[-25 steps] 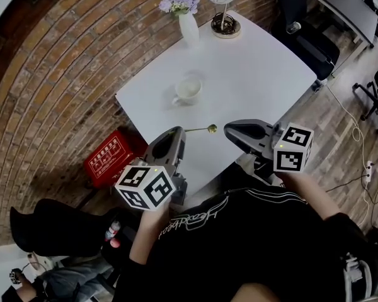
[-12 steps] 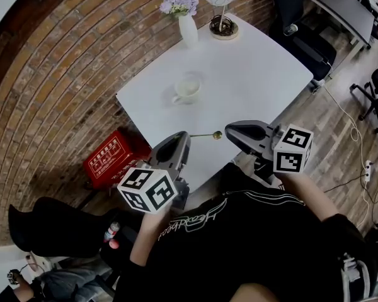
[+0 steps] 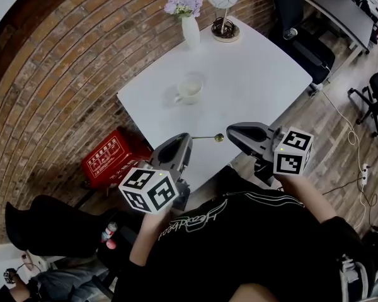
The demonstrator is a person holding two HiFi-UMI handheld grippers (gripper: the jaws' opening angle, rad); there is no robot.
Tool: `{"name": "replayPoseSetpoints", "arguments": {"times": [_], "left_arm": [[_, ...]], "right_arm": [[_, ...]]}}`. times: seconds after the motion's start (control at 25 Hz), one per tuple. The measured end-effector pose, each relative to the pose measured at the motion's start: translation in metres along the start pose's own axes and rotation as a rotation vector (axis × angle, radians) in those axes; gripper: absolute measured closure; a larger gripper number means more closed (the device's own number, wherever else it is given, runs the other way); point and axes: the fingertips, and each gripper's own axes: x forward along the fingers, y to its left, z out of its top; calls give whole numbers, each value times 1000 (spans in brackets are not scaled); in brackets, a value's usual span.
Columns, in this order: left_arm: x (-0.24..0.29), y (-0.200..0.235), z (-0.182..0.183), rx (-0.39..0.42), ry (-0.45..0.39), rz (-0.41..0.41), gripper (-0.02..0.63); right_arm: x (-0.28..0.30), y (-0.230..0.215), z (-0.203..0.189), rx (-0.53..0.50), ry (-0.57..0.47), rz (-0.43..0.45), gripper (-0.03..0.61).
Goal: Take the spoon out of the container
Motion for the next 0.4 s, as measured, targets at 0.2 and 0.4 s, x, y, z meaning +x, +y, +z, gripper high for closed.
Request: {"name": "replayPoseSetpoints", "arguments": {"times": [0.2,0.4], "left_arm": [[1,1,4,2,0,-13,606],[3,8,6,-4,1,-21,606]], "right_arm": [[4,-2,3,0,-3,-7,581],[12,-5,3,2,2,-9,581]]}}
